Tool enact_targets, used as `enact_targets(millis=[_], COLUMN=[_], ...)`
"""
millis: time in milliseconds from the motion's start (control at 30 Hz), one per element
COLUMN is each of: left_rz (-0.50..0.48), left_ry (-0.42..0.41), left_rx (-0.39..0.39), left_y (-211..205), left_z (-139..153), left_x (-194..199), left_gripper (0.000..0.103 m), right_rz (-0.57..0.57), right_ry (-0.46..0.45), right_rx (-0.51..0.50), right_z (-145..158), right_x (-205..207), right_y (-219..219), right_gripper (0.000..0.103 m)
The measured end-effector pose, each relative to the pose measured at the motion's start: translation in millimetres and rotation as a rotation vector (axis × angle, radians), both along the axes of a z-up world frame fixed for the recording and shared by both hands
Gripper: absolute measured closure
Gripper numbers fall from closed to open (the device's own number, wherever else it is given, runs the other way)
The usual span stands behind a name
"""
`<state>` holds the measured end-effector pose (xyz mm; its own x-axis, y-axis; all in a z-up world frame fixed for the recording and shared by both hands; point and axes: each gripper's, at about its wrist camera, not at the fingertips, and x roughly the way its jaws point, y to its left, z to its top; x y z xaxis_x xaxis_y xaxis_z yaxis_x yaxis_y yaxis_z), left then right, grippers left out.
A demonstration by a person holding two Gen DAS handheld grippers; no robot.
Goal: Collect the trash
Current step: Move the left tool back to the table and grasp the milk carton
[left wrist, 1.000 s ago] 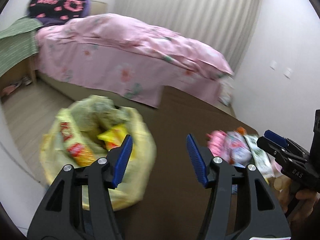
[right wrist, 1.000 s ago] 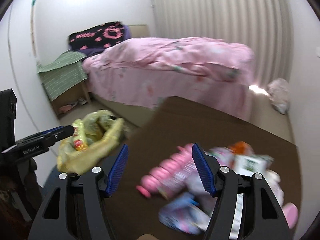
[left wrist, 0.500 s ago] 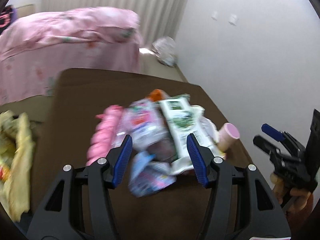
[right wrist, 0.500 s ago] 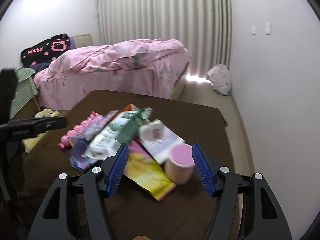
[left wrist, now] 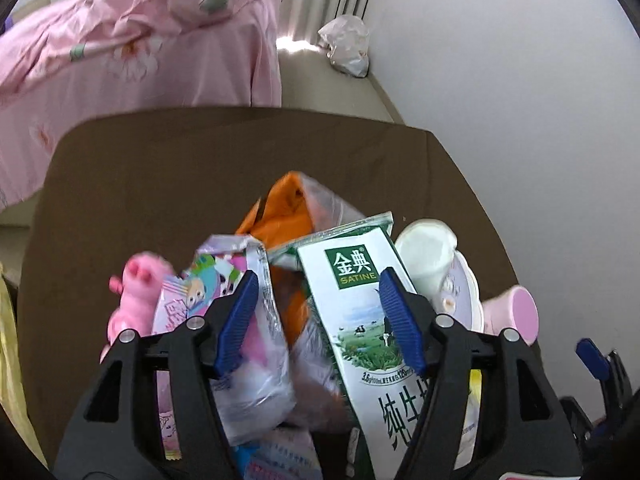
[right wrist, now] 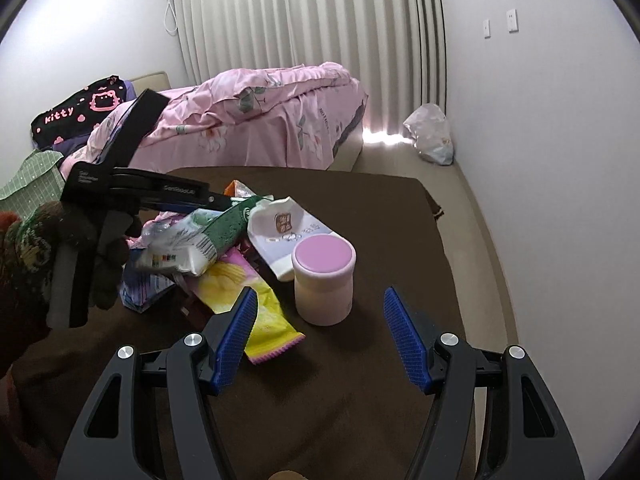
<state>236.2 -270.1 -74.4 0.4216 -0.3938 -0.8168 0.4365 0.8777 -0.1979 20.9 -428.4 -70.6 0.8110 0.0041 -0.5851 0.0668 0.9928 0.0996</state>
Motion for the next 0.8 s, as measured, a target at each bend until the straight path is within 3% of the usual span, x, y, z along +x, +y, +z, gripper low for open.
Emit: enact_targets(millis=[100, 200, 367, 433, 500, 567, 700, 800], left_rz=[-0.035, -0.051, -0.037, -0.012, 0.013, 0.033, 0.082, 0.123], left_ry=[0.010, -0.037, -0.087, -0.080, -0.076, -0.110, -0.169, -0.168], left_rx=[-0.038, -0.003, -0.006, -0.044, -0.099, -0.148, -0.159, -0.167], left_y=[15.2, 30.0, 59.6, 70.9, 82.2, 95.9, 119.9, 139.4], left_z=[0.7, 3.1, 5.3, 6.4, 9.6, 16.1, 23.5, 25.7], left_x=[-18.5, -44.8, -79.0, -83.0, -85.2, -88.9, -91.6, -88.9], left_gripper=[0.068, 0.080, 0.080, 0.078, 0.065, 0.059, 0.056, 0.055], right_rz=[0.011, 0.037, 0.087, 0.104, 0.117, 0.141, 0.193, 0.218], right_ry=[-0.009, -0.028, -0.033, -0.024, -0.012, -0.004, 0.023, 0.098], right_rx=[-0.016, -0.052, -0.093, -0.111, -0.115, -0.088, -0.059, -0.055], right_z=[0.2, 4.3, 10.2, 12.9, 15.3, 17.5, 17.7, 12.7], right_x=[2.7, 9.7, 33.7, 49.5, 62.9, 72.8, 92.6, 116.0], right_y=[4.5, 16.1, 35.0, 44.2, 52.1, 59.0, 83.2, 100.9], right_gripper=[0.041, 0.041, 0.041, 0.041, 0.041, 0.041, 0.041, 0.041])
